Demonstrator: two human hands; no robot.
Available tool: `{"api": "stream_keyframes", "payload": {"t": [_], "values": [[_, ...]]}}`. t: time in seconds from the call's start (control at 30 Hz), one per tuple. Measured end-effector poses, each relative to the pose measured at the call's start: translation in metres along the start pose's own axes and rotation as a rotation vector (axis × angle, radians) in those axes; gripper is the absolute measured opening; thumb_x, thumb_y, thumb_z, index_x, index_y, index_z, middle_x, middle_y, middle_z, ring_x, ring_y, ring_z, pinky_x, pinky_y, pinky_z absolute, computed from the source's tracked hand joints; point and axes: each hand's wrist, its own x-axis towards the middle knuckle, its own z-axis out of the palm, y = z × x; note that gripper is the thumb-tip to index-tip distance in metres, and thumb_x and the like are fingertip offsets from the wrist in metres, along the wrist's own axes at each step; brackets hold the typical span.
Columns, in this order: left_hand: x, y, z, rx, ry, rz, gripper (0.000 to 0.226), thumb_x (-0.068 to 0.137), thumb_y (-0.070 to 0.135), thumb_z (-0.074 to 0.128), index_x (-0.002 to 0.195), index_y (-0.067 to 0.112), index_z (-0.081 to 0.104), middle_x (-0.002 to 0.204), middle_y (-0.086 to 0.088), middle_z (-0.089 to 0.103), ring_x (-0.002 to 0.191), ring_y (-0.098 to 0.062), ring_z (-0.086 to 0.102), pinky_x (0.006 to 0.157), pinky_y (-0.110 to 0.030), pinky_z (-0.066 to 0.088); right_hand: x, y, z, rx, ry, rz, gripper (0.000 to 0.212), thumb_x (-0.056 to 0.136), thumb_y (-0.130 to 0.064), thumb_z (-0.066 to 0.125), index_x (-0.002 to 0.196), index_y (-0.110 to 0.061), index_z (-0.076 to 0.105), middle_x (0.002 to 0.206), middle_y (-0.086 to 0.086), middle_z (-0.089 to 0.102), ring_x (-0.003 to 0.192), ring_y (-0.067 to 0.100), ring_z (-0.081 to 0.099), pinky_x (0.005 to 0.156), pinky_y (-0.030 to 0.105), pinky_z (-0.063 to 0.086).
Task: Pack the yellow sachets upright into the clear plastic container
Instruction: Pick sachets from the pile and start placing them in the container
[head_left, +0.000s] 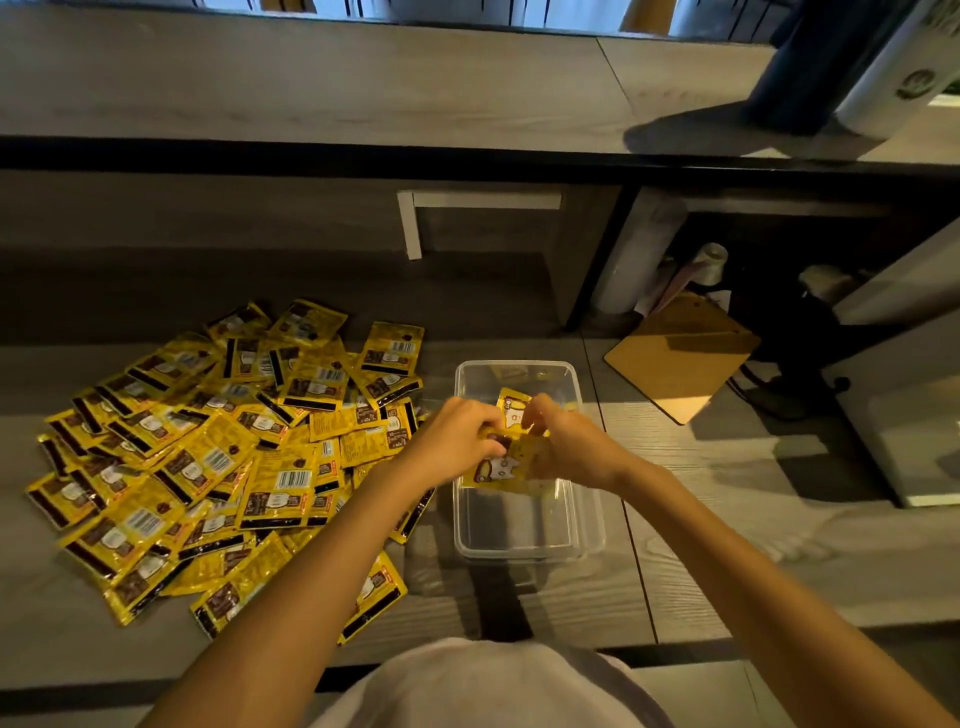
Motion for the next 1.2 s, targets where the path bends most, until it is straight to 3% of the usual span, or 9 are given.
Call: {"api": "stream_keyframes", "payload": {"t": [0.13,0.23,0.37,0.47,0.53,0.67,0.8,0.97,1.2], "values": [[0.004,-0.005,-0.009,-0.084,0.06,-0.07,0.024,0.082,0.016,0.065,0.064,0.021,0.051,0.067,0.004,0.049,0.081,-0.019,0.05,0.055,-0.022,0.03,0.006,0.007,-0.011,0.183,0.116,0.053,0.037,0.074,-0.006,0.074,0.108,-0.005,0.058,0.104,0.01,0.063,0.101,0.024,0.061,0.081,0.033,0.053],[0.008,-0.006,-0.014,-0.045,0.031,-0.067,0.008,0.078,0.018,0.069,0.08,0.016,0.062,0.084,-0.006,0.063,0.09,-0.023,0.059,0.062,-0.027,0.04,0.008,0.004,-0.016,0.55,0.25,0.062,0.043,0.071,0.006,0.073,0.101,-0.009,0.046,0.087,0.0,0.059,0.083,0.016,0.062,0.064,0.023,0.055],[0.012,0.001,-0.017,-0.088,-0.028,-0.059,0.017,0.073,0.024,0.075,0.072,0.016,0.061,0.066,0.003,0.057,0.061,-0.009,0.051,0.049,-0.02,0.035,0.014,-0.006,-0.022,0.603,0.154,-0.074,0.047,0.076,0.01,0.066,0.107,-0.011,0.037,0.084,0.0,0.059,0.077,0.01,0.062,0.063,0.02,0.056],[0.016,-0.004,-0.022,-0.2,0.063,-0.13,0.02,0.074,0.018,0.075,0.065,0.018,0.057,0.06,0.005,0.054,0.053,-0.009,0.05,0.042,-0.016,0.036,0.025,-0.001,-0.021,0.678,0.322,-0.03,0.04,0.085,0.003,0.059,0.117,-0.012,0.039,0.087,-0.002,0.061,0.085,0.015,0.062,0.073,0.026,0.053],[0.017,-0.011,-0.026,-0.26,0.165,-0.17,0.02,0.075,0.013,0.073,0.071,0.016,0.053,0.063,0.005,0.054,0.055,-0.011,0.051,0.042,-0.015,0.036,0.034,0.011,-0.014,0.382,0.338,-0.021,0.042,0.088,0.004,0.054,0.125,-0.009,0.041,0.106,0.006,0.06,0.097,0.02,0.06,0.077,0.028,0.052],[0.015,-0.014,-0.028,-0.313,0.241,-0.217,0.033,0.076,0.006,0.07,0.099,0.014,0.047,0.076,0.006,0.052,0.069,-0.011,0.053,0.05,-0.02,0.038,0.058,0.026,0.02,-0.498,-0.124,-0.174,0.06,0.09,-0.008,0.054,0.144,-0.019,0.031,0.154,0.009,0.025,0.139,0.032,0.03,0.111,0.04,0.034],[0.017,-0.011,-0.023,-0.336,0.233,-0.228,0.037,0.08,0.005,0.064,0.111,0.013,0.046,0.092,0.0,0.053,0.084,-0.017,0.054,0.054,-0.02,0.041,0.066,0.018,0.032,-0.883,-0.24,-0.155,0.072,0.092,-0.02,0.055,0.149,-0.022,0.011,0.158,0.009,0.004,0.144,0.037,0.013,0.116,0.047,0.024],[0.014,-0.014,-0.018,-0.429,0.25,-0.254,0.019,0.084,0.019,0.064,0.095,0.016,0.048,0.079,0.002,0.055,0.077,-0.016,0.057,0.055,-0.021,0.042,0.066,0.008,0.025,-1.065,-0.189,-0.216,0.065,0.092,-0.026,0.054,0.147,-0.015,0.021,0.154,0.01,0.022,0.14,0.032,0.023,0.114,0.04,0.027],[0.002,-0.01,-0.027,-0.55,0.36,-0.2,0.024,0.082,0.018,0.067,0.076,0.028,0.046,0.085,0.0,0.061,0.078,-0.016,0.063,0.061,-0.029,0.05,0.051,0.007,-0.006,-0.618,0.212,-0.073,0.035,0.096,-0.031,0.045,0.122,-0.008,0.046,0.116,0.014,0.063,0.103,0.035,0.061,0.079,0.039,0.047]]}}
